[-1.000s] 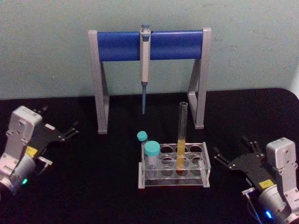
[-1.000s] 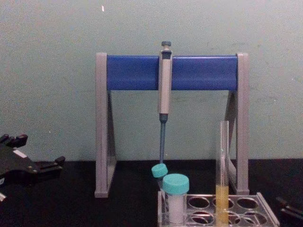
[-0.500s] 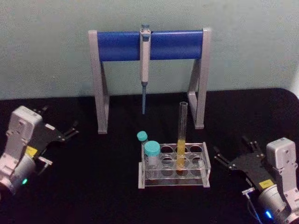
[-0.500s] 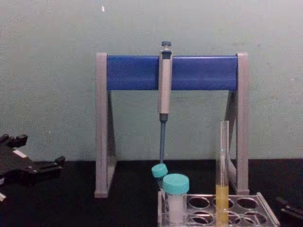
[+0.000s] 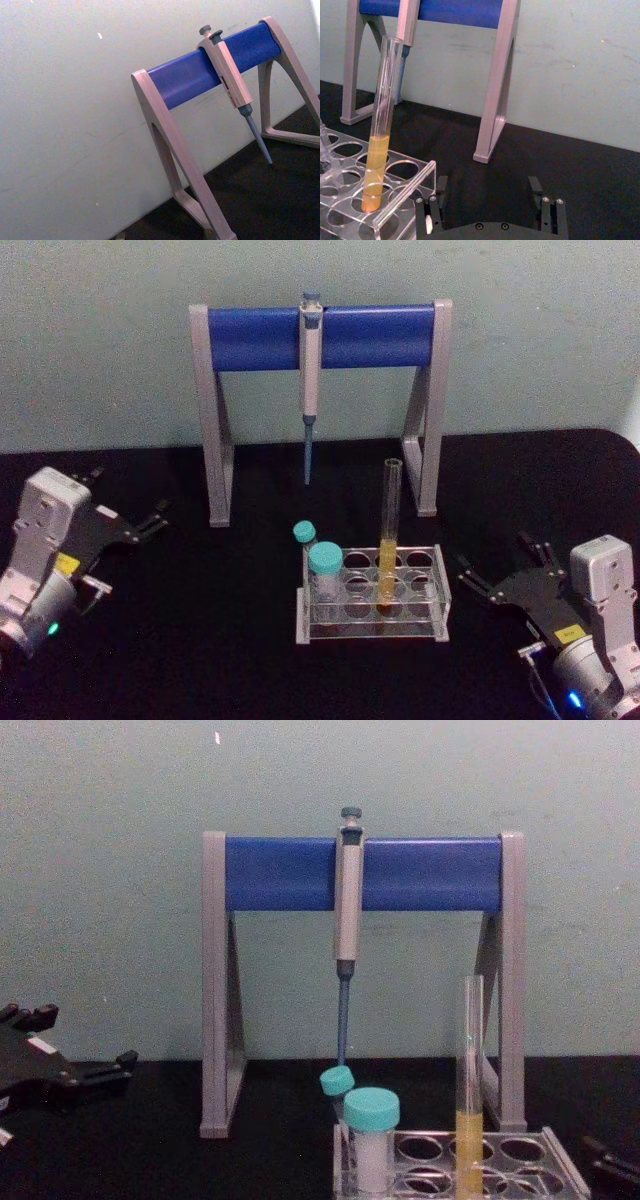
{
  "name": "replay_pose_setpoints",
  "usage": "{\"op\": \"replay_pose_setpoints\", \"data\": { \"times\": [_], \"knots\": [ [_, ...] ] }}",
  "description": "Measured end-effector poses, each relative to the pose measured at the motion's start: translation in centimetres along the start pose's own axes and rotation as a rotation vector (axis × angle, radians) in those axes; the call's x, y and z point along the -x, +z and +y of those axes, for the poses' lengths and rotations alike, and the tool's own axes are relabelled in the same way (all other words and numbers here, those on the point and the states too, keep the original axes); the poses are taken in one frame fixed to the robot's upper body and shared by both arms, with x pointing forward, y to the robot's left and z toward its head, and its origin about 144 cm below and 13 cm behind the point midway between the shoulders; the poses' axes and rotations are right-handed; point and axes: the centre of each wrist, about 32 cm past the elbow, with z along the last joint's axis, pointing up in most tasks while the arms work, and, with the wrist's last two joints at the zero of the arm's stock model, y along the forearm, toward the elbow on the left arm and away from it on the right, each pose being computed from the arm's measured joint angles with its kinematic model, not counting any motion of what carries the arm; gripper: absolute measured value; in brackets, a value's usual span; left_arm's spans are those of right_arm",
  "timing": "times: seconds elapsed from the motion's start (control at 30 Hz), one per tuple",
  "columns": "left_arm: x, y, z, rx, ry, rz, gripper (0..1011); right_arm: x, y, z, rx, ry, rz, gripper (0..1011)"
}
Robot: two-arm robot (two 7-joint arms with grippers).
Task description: Pick up the test tube from the test tube rack, shake it, then place it back into the test tube rack.
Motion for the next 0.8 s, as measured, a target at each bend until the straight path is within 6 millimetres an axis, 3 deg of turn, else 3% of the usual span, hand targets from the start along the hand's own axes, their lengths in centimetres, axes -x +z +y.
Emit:
{"op": "replay_pose_setpoints", "data": {
  "times": [0.8],
  "knots": [
    [0.00,0.00,0.00,0.000,0.000,0.000,1010,0.00,0.00,0.00,0.000,0.000,0.000,1000]
  ]
}}
